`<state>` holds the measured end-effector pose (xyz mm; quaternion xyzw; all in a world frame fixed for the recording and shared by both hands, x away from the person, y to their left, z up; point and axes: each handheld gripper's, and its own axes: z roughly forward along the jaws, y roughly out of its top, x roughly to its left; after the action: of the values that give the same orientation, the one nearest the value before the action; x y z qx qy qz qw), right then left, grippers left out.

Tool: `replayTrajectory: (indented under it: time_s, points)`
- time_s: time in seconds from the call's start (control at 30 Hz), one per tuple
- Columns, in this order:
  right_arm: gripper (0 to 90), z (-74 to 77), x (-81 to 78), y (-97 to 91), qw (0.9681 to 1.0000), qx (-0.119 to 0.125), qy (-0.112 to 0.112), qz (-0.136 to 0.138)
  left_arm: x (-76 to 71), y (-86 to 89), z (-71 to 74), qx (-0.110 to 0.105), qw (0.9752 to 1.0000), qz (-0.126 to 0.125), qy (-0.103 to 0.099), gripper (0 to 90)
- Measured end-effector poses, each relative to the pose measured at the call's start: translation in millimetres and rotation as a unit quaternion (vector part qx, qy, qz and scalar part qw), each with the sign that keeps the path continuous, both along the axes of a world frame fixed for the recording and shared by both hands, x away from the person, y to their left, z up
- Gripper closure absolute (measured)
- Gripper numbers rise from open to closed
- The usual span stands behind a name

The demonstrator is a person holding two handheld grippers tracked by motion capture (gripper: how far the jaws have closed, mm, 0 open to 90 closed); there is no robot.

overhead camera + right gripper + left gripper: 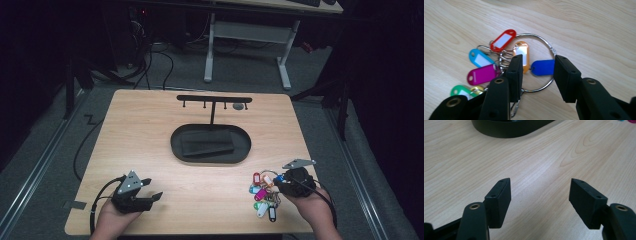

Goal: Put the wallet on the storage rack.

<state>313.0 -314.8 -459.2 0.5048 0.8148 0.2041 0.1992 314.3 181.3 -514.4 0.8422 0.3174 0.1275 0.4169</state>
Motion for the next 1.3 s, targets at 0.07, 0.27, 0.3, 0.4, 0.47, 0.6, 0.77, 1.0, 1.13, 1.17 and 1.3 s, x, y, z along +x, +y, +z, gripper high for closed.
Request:
replayTrajectory:
  time_s: [0.07, 0.27, 0.3, 0.4, 0.47, 0.6, 0.77, 1.0, 1.13, 1.17, 1.3]
  points:
    - [59.3, 1.3, 8.5, -2.0, 0.9998, -0.014, 0.014, 0.005, -1.9, 0.3, -1.0, 0.007, 1.0, -0.001, -0.003, 34.9]
    - [58.0, -0.8, 46.2, -8.1, 0.9976, -0.028, 0.062, 0.01, -3.7, 10.8, -1.8, 0.005, 0.9999, 0.014, 0.002, 35.6]
    - [57.0, -3.6, 53.2, -8.1, 0.9967, -0.034, 0.073, 0.013, -4.0, 12.6, -1.1, 0.001, 0.9999, 0.017, 0.001, 35.7]
    - [56.9, -12.4, 68.5, -4.9, 0.993, -0.05, 0.105, 0.02, -5.4, 15.5, 0.3, 0.002, 0.9998, 0.021, 0.001, 36.3]
    - [57.3, -17.9, 74.3, -1.8, 0.9906, -0.065, 0.118, 0.027, -6.9, 15.8, -0.2, 0.004, 0.9998, 0.02, 0.002, 36.5]
    - [57.2, -22.8, 82.3, 3.6, 0.9858, -0.069, 0.145, 0.048, -7.6, 15.4, -1.2, 0.01, 0.9998, 0.016, 0.003, 36.7]
    - [52.3, -29.4, 95.6, 3.3, 0.9786, -0.072, 0.187, 0.049, -5.4, 14.5, -3.9, 0.015, 0.9998, 0.016, -0.002, 36.6]
    - [81.0, -28.4, 95.8, 4.0, 0.9774, -0.06, 0.197, 0.049, -4.7, 17.8, -3.5, 0.011, 0.9997, 0.019, -0.004, 36.7]
    - [84.0, -28.3, 83.8, 2.1, 0.9761, -0.064, 0.202, 0.046, -5.6, 14.1, -4.9, 0.016, 0.9998, 0.012, -0.008, 36.6]
    - [84.1, -27.9, 78.5, 1.8, 0.9743, -0.071, 0.209, 0.045, -6.0, 13.0, -5.0, 0.018, 0.9998, 0.01, -0.008, 36.6]
    - [84.4, -27.4, 62.8, 2.1, 0.969, -0.081, 0.227, 0.053, -7.0, 9.1, -5.2, 0.023, 0.9996, 0.006, -0.013, 36.3]
